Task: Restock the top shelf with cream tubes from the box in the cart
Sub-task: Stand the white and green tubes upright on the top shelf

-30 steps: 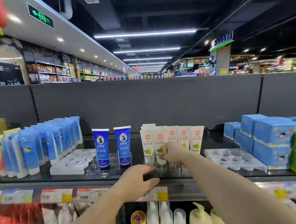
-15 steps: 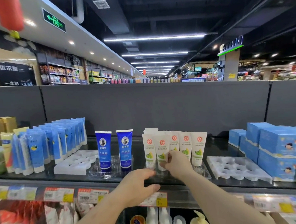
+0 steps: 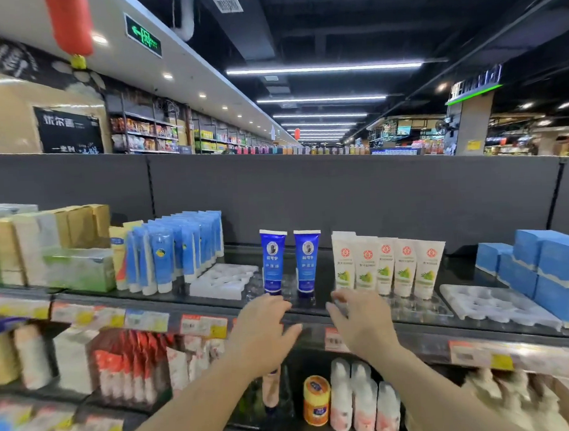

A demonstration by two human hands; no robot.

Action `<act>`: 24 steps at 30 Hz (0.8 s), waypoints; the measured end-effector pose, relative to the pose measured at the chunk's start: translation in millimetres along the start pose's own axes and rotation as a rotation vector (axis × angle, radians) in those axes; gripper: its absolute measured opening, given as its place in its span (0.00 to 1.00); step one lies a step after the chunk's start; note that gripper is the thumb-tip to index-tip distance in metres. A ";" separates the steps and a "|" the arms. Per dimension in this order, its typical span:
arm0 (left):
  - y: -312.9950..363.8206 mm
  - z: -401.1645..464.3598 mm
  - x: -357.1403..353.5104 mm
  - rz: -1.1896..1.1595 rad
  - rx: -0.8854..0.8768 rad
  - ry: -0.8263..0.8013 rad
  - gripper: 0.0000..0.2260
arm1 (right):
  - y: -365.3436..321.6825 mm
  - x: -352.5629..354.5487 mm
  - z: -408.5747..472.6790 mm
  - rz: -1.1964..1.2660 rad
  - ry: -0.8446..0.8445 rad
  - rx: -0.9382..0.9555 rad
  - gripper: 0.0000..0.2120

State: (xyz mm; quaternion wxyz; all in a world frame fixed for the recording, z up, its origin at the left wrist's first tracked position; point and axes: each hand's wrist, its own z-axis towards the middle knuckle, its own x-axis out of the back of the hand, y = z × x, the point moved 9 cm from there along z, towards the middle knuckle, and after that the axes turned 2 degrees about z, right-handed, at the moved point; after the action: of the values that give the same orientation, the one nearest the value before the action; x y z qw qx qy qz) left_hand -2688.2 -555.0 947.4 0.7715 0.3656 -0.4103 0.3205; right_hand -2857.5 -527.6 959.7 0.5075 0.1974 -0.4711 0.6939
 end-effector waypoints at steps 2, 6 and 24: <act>-50.1 -30.1 17.2 0.115 0.071 -0.016 0.24 | -56.3 -31.1 -19.7 -0.035 -0.038 0.103 0.14; -180.4 -120.6 69.5 0.273 0.270 -0.059 0.27 | -181.5 -120.0 -64.4 -0.108 -0.135 0.250 0.24; -544.6 -526.7 302.3 0.528 1.057 -0.047 0.31 | -675.3 -406.8 -278.6 0.075 -0.710 0.782 0.27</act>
State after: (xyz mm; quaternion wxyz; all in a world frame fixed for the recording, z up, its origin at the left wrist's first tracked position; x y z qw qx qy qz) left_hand -1907.0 -347.7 837.2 0.3695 0.5931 -0.2891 0.6543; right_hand -2033.8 -472.8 826.7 0.1801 0.5781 -0.3267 0.7257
